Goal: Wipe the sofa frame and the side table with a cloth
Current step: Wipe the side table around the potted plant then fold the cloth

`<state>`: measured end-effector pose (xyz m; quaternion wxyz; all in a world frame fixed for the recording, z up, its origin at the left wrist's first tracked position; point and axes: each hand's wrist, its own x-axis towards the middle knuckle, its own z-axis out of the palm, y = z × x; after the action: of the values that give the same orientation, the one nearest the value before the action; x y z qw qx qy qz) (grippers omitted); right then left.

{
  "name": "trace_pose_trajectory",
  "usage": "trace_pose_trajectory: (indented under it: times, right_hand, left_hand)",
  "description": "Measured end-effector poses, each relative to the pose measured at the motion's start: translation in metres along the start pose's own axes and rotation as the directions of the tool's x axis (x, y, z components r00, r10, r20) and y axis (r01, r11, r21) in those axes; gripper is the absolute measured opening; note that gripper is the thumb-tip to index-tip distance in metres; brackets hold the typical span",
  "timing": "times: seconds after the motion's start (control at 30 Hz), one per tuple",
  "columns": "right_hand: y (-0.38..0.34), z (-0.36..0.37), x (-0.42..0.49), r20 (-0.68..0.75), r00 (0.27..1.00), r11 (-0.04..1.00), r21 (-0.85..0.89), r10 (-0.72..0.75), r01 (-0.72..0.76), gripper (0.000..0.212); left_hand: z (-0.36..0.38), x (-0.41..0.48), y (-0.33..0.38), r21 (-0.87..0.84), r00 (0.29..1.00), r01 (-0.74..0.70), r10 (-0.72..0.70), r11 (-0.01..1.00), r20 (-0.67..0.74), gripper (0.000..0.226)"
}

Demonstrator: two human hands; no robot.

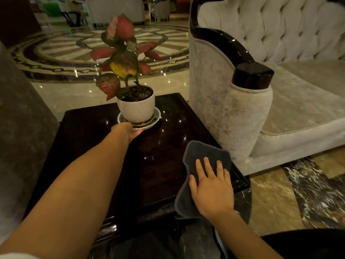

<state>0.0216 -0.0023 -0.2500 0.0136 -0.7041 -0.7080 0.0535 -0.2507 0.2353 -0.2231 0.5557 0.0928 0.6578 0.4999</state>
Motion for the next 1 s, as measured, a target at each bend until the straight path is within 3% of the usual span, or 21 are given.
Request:
trace_pose_trajectory:
  times: [0.33, 0.5, 0.63, 0.83, 0.93, 1.0]
  right_hand:
    - [0.012, -0.002, -0.011, -0.033, 0.993, 0.992, -0.051, -0.117, 0.115, 0.063]
    - [0.027, -0.002, -0.016, -0.021, 0.972, 0.971, -0.055, -0.235, 0.234, 0.063]
    - [0.044, -0.001, -0.016, 0.002, 0.940, 0.939, -0.039, -0.343, 0.342, 0.061]
    - [0.063, -0.004, -0.010, -0.002, 0.889, 0.889, -0.002, -0.457, 0.457, 0.059]
    - [0.071, -0.006, -0.005, -0.042, 0.871, 0.869, 0.065, -0.490, 0.491, 0.055]
    - [0.074, -0.014, -0.005, -0.071, 0.879, 0.869, 0.133, -0.471, 0.477, 0.048]
  left_hand:
    - [-0.033, -0.045, -0.022, -0.110, 0.999, -0.026, 0.023, 0.994, -0.022, 0.042]
    - [-0.050, -0.071, -0.041, -0.036, 0.973, -0.231, 0.230, 0.972, -0.018, 0.043]
    - [-0.056, -0.077, -0.043, -0.130, 0.984, -0.069, 0.047, 0.989, -0.169, 0.038]
    - [-0.063, -0.102, -0.063, -0.256, 0.973, -0.134, 0.078, 0.957, -0.219, 0.043]
    - [-0.059, -0.129, -0.079, -0.150, 0.948, -0.159, 0.109, 0.976, -0.299, 0.054]
    - [-0.045, -0.161, -0.100, -0.062, 0.932, -0.205, 0.176, 0.977, -0.316, 0.050]
